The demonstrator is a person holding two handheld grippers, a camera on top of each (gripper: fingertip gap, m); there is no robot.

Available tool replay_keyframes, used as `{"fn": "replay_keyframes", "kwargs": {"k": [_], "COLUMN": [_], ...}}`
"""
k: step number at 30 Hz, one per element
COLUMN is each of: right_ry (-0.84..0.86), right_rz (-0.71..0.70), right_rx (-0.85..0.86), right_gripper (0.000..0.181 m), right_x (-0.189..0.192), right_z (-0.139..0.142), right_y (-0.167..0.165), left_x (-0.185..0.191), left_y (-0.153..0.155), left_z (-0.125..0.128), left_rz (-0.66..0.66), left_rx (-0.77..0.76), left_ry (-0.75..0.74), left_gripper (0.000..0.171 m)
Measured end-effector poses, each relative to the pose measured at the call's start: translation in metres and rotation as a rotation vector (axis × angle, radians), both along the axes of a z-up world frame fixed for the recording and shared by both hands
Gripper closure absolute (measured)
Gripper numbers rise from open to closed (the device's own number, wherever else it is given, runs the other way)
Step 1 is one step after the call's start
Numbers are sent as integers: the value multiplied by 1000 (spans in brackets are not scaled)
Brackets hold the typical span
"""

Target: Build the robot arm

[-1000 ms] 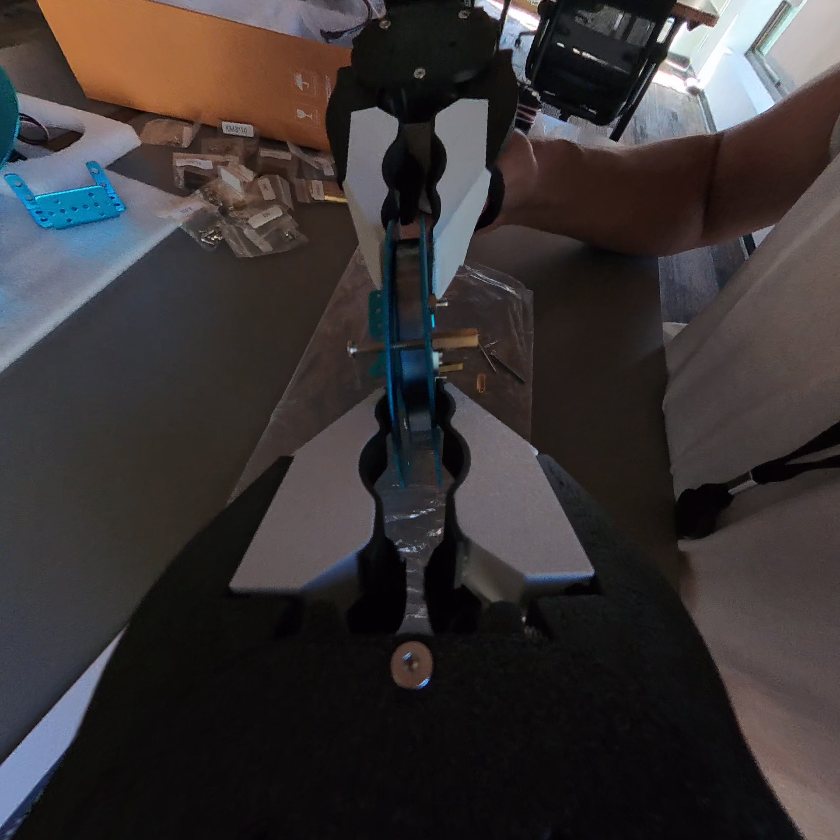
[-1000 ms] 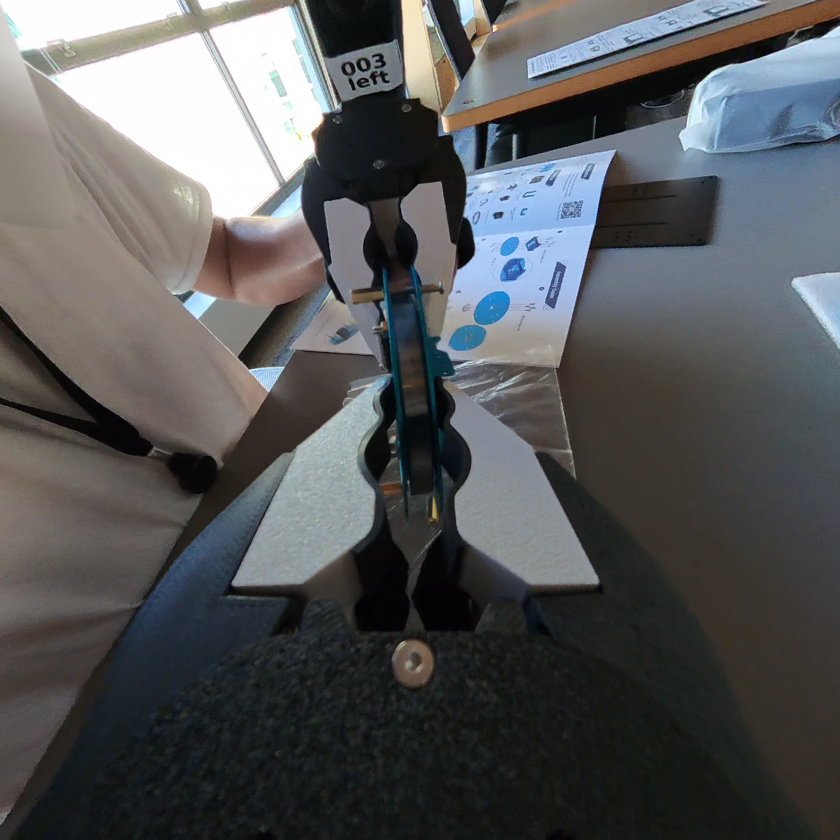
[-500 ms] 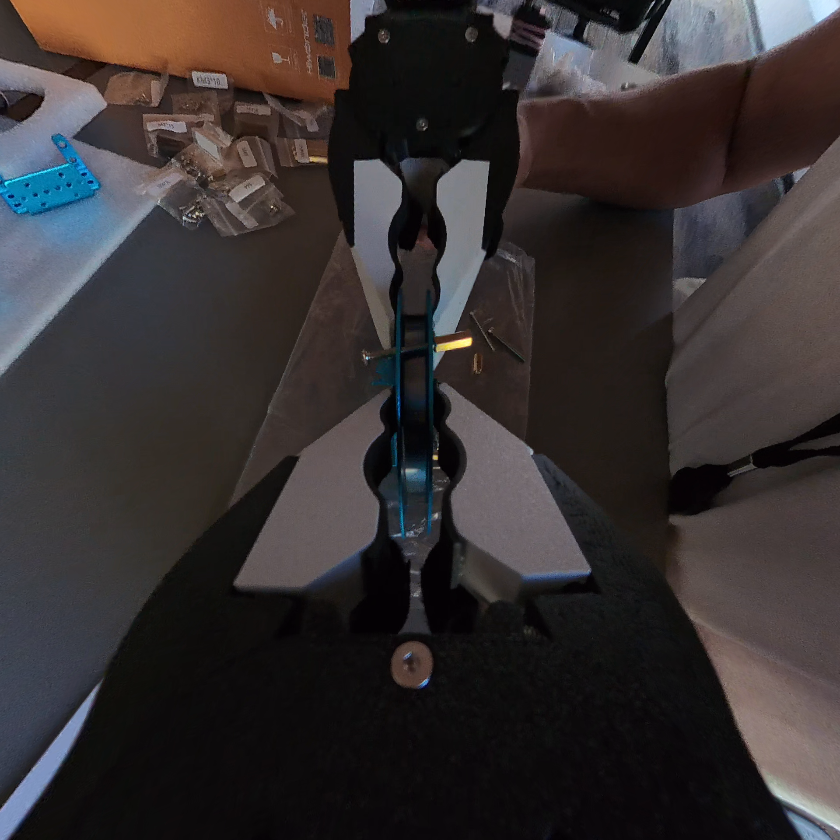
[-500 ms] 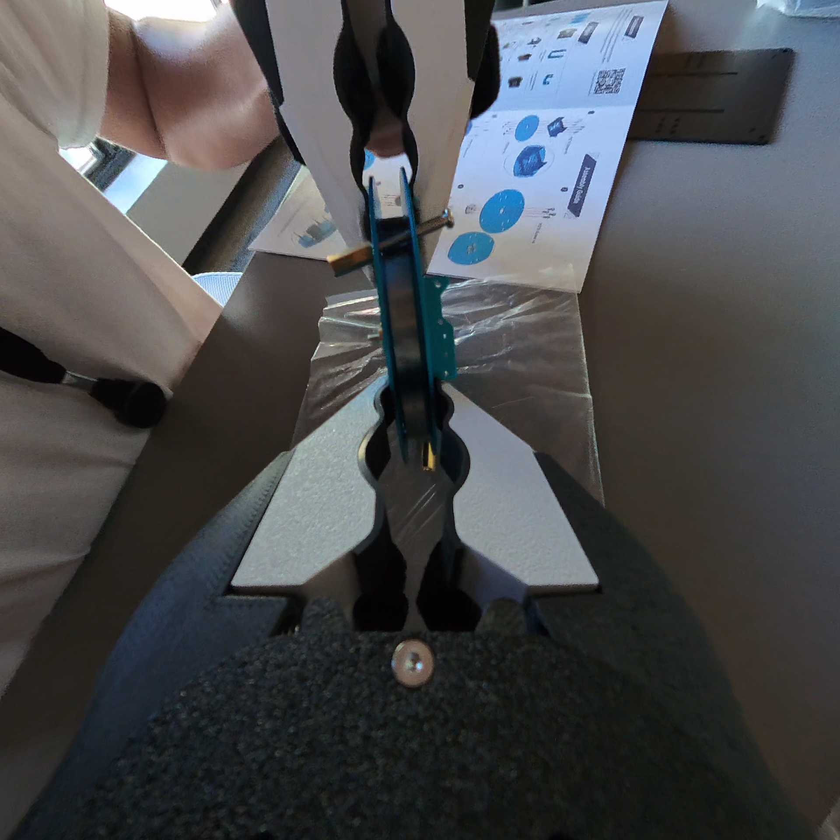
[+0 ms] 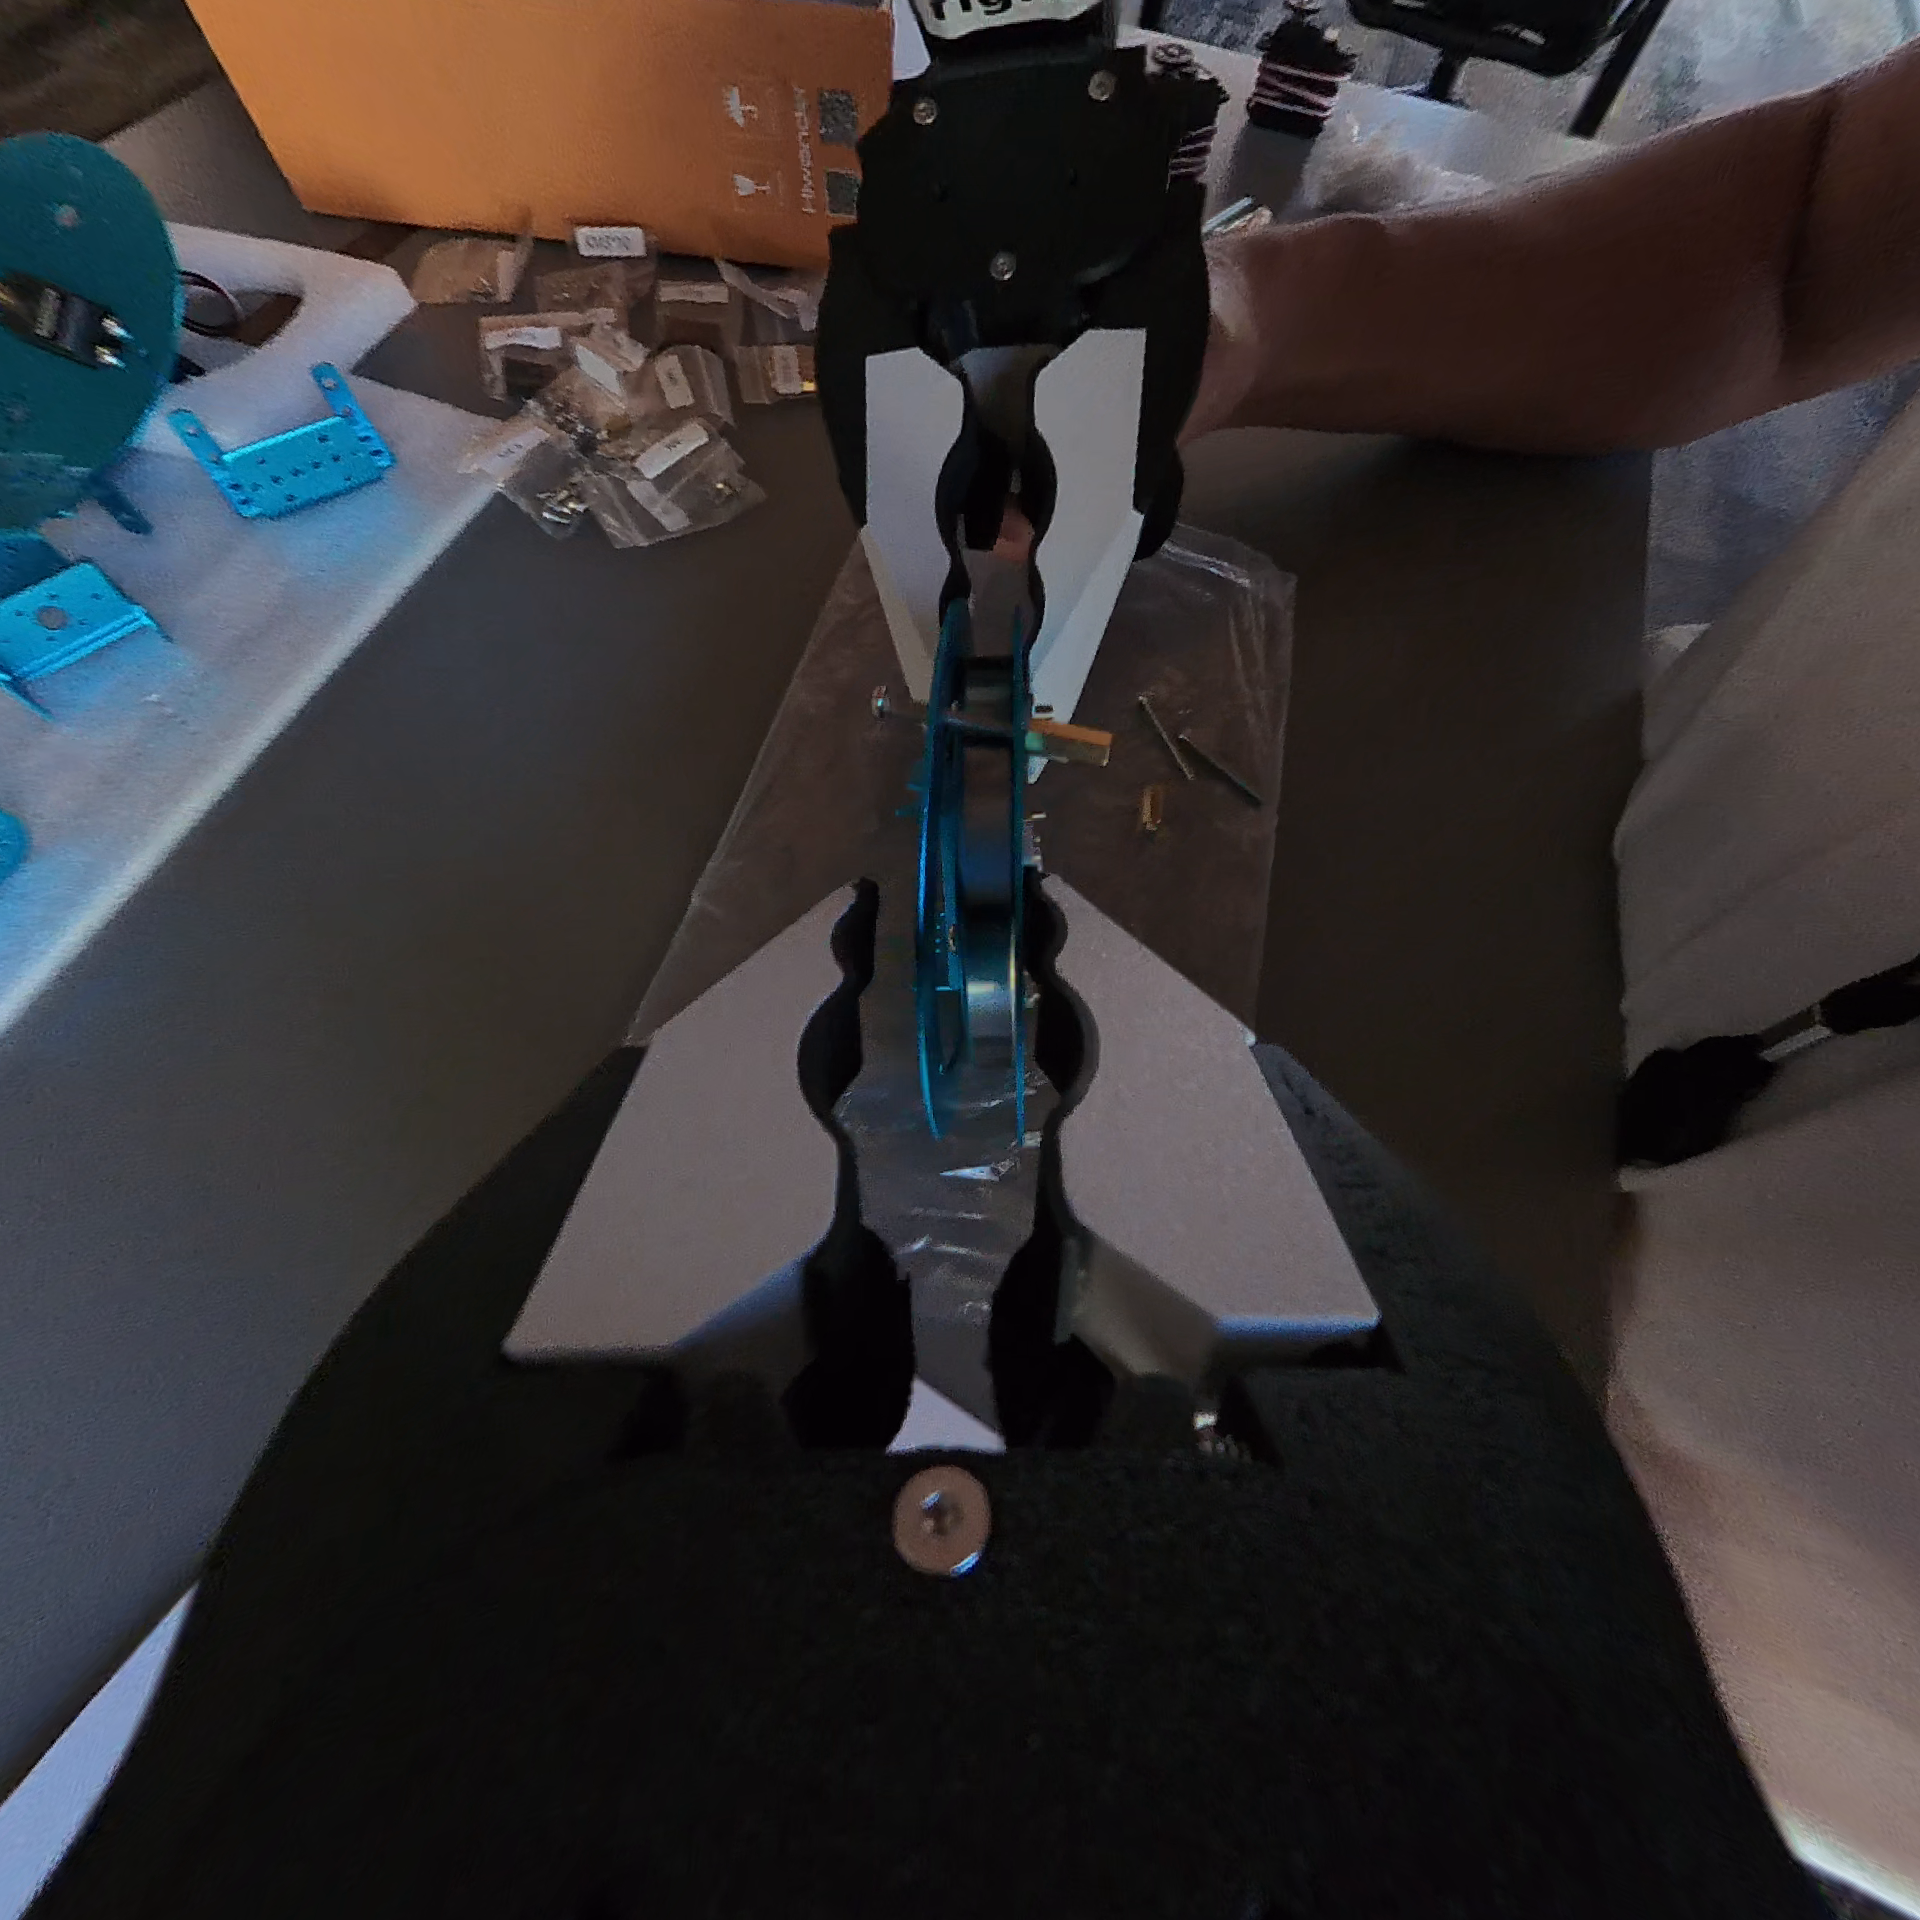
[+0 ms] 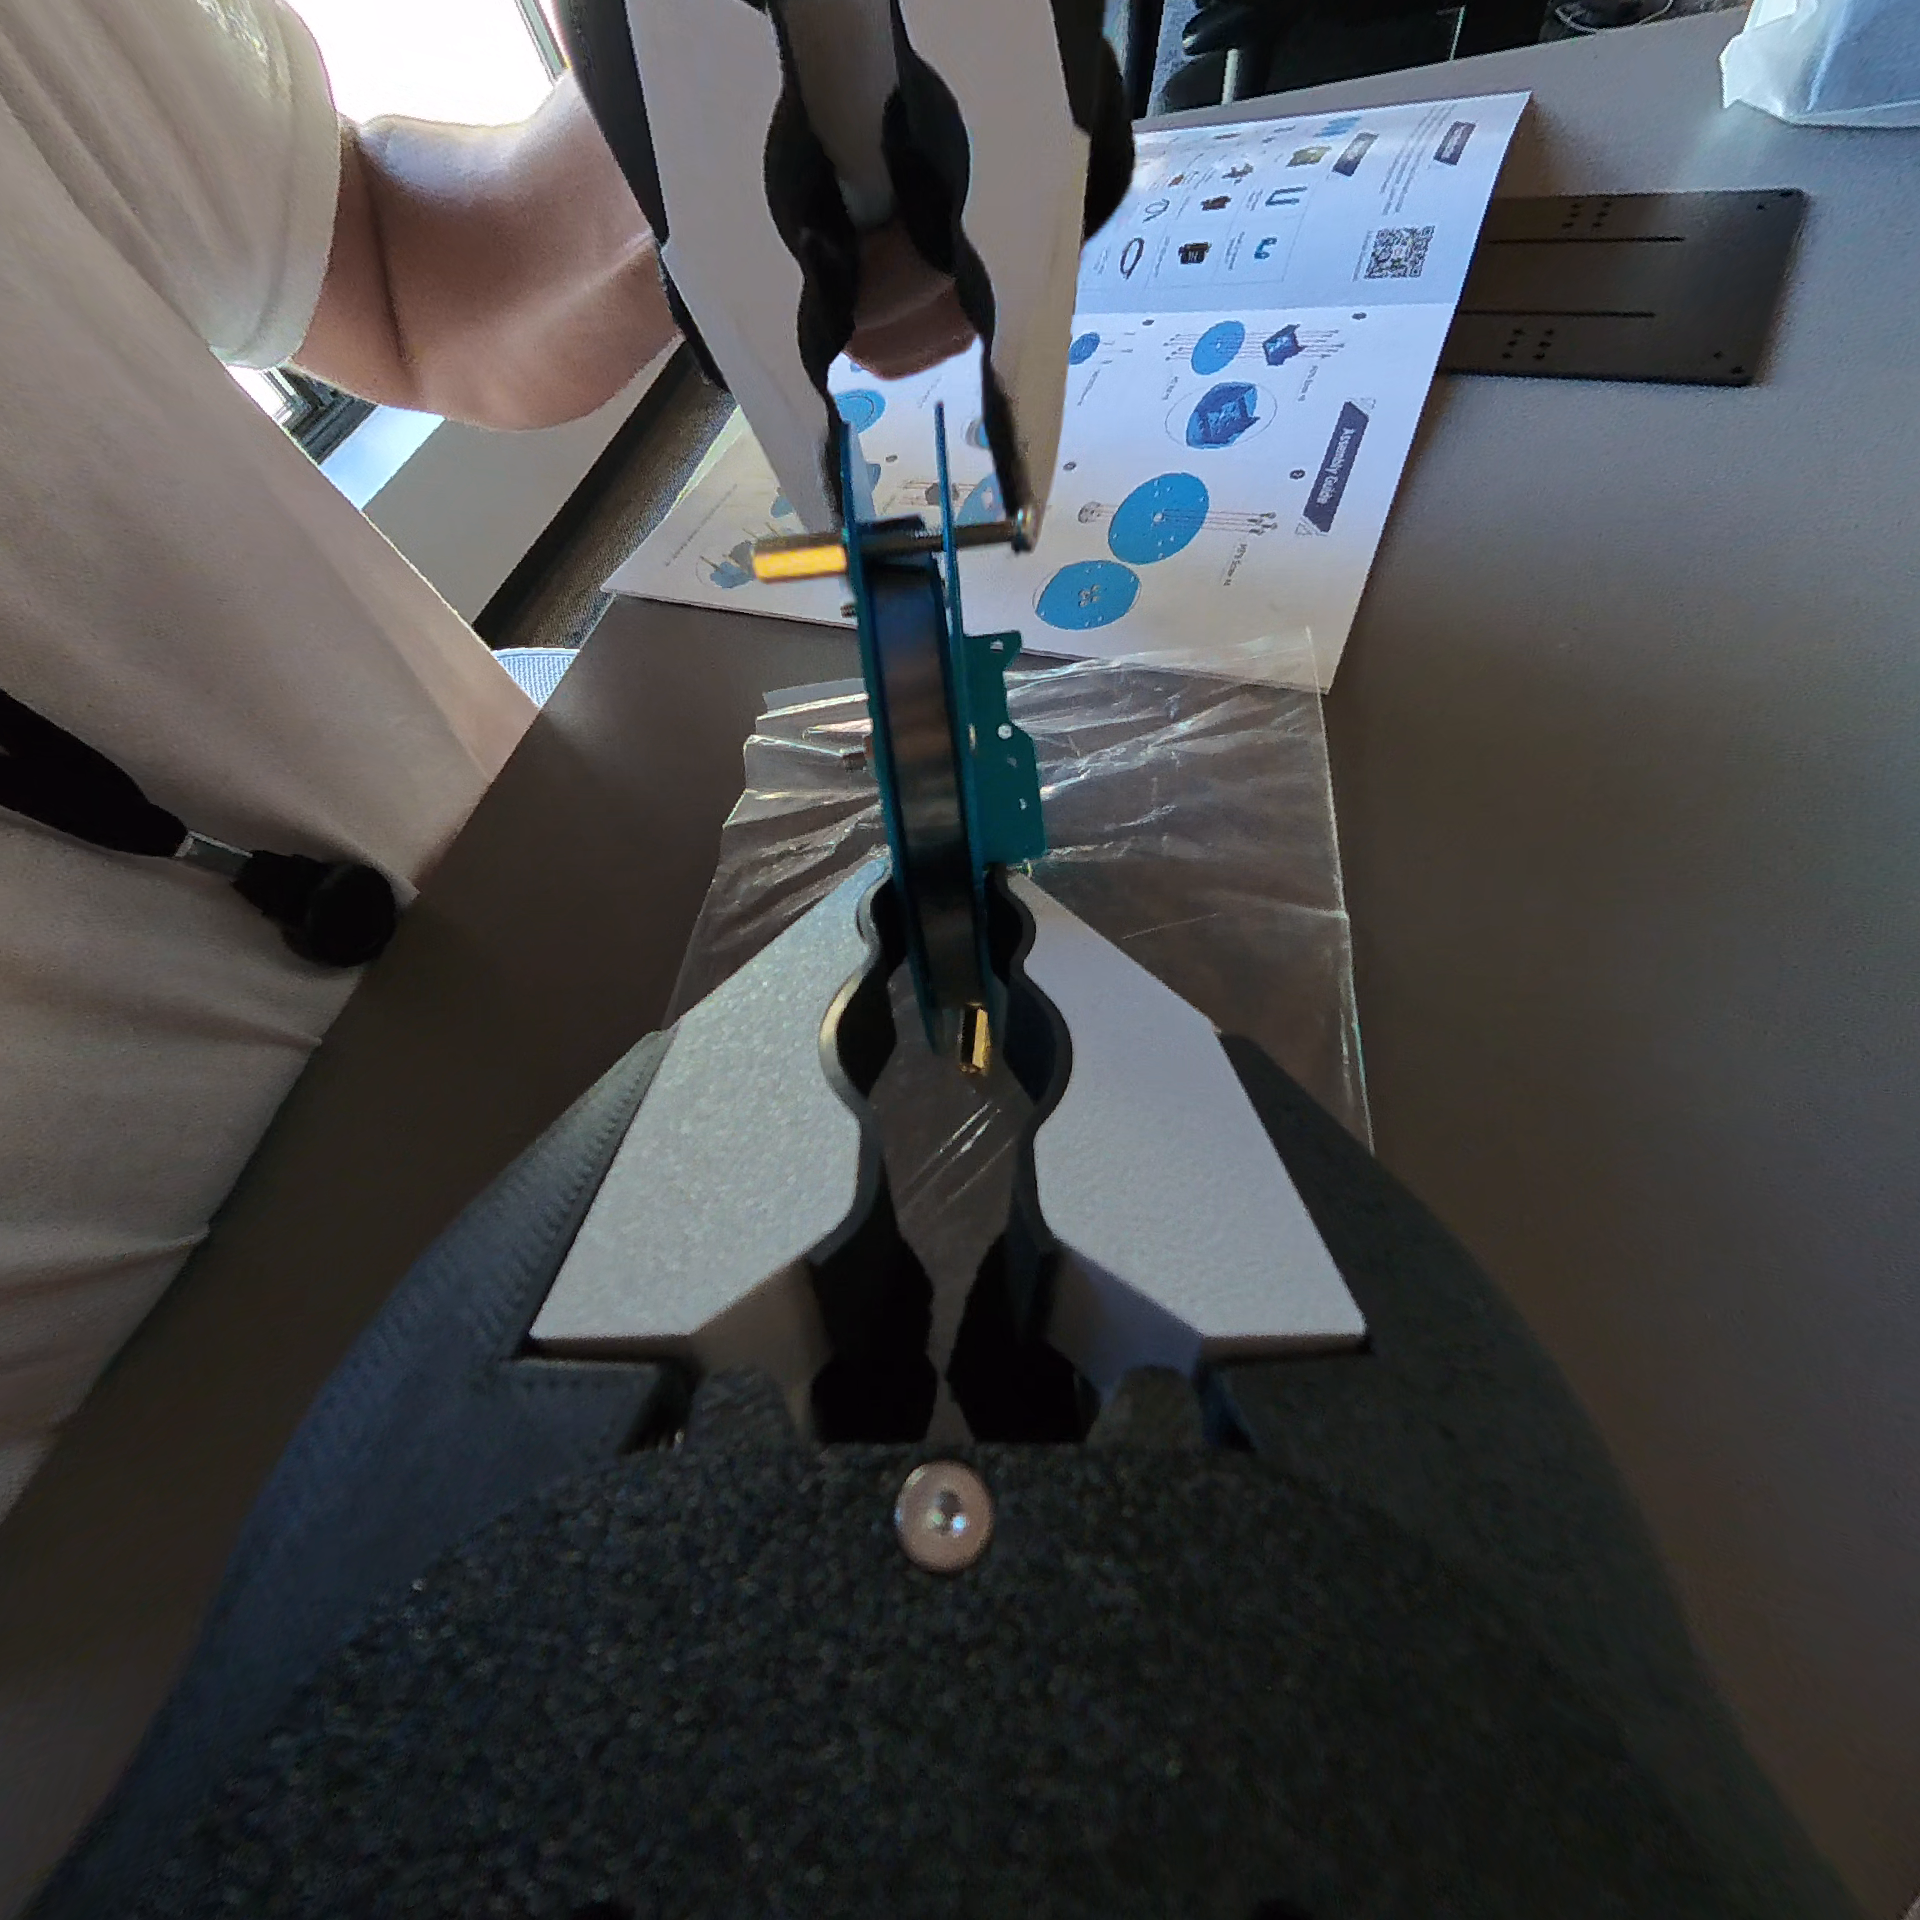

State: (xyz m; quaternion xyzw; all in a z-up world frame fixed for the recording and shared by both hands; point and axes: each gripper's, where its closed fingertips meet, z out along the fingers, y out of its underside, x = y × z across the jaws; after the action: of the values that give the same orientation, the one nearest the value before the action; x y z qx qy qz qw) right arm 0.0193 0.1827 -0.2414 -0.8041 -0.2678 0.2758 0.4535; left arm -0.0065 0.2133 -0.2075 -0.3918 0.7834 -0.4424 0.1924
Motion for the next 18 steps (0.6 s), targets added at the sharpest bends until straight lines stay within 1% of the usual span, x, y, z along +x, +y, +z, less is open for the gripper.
{"fn": "replay_keyframes", "kwargs": {"k": [2,5,7,8,9,14,16,18], "right_ry": [-1,-6,-9,-12,-13,-22,-25,-29], "right_rz": [-1,-5,-5,-7,-10,-20,-25,-35], "right_rx": [-1,-9,-10,-8,-9,-13,-16,-19], "right_gripper": [168,168,168,168,168,168,168,168], "right_x": [0,0,0,0,0,-1,-1,0], "right_z": [0,0,0,0,0,1,1,2], "right_y": [0,0,0,0,0,0,0,0], "left_x": [-2,-4,-9,-11,-12,-5,-2,-1], "left_y": [3,7,3,-1,-4,-12,-14,-14], "left_z": [5,19,27,29,30,18,15,16], "left_rz": [22,57,40,21,12,-13,-24,-36], "left_rx": [40,83,77,65,56,57,51,54], "left_ry": [-48,-134,-164,-164,-158,-91,-77,-71], "left_gripper": [144,145,153,158,159,159,169,170]}}
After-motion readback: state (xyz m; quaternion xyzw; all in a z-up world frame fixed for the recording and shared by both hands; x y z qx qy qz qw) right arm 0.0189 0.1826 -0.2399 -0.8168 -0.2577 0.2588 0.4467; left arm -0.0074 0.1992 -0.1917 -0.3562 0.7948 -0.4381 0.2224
